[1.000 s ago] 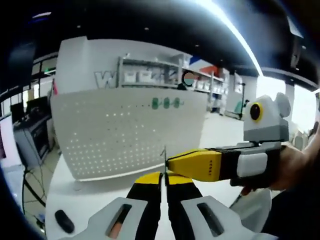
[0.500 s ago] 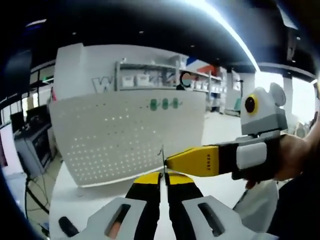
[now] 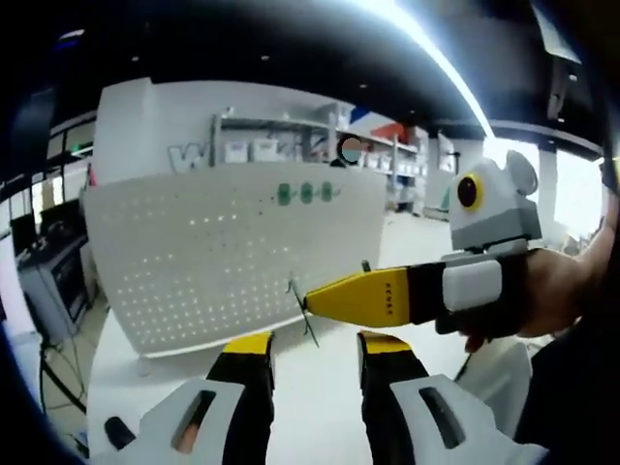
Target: Insert the hook assembly into the mounting plate slot until the hook locks in place.
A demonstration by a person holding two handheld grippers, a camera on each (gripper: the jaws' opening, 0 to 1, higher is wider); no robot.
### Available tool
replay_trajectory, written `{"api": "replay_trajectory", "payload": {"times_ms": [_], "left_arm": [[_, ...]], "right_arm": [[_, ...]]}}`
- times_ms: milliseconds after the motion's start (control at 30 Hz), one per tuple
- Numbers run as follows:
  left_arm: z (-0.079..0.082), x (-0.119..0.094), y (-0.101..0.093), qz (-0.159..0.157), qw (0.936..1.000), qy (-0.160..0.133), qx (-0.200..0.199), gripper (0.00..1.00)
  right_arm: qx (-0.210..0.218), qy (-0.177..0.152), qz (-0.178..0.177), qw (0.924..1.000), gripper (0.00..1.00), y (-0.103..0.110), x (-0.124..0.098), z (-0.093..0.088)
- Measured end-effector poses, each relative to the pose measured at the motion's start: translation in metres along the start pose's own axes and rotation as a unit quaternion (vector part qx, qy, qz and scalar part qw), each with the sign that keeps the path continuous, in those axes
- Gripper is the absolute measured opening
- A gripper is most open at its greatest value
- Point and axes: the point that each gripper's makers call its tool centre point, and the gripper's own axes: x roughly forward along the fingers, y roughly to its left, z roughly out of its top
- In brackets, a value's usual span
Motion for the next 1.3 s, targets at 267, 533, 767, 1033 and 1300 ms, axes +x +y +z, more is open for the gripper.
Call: {"api": "replay_trajectory", "payload": {"times_ms": [267,533,767,1033,1300], "left_arm": [[-0.001,-0.001,0.002,-0.004,0.9999,-0.003,0.009,0.54],[0.000,-0.007,-0.001,-0.017,0.9996,-0.015,-0.014,0.77],[-0.001,-0.010,-0.001,-0.021,0.9984,-0.027,-0.045,0.89],[0.000,-0.010,-0.005,-0.026,0.9973,-0.027,-0.064,0.96],[-0.001,-0.008,-0.006,-0.024,0.9966,-0.026,-0.074,1.00]], "right_arm": [[0.000,-0.006,-0.008,0.9999,0.01,-0.007,-0.003,0.004],[0.000,-0.006,-0.023,0.9997,0.01,-0.024,-0.008,0.002],[-0.007,-0.009,-0.037,0.9992,0.01,-0.035,-0.013,0.005],[-0.010,-0.026,-0.051,0.9983,0.01,-0.047,-0.016,0.018],[-0.016,-0.046,-0.067,0.9966,0.01,-0.066,-0.017,0.037]]}}
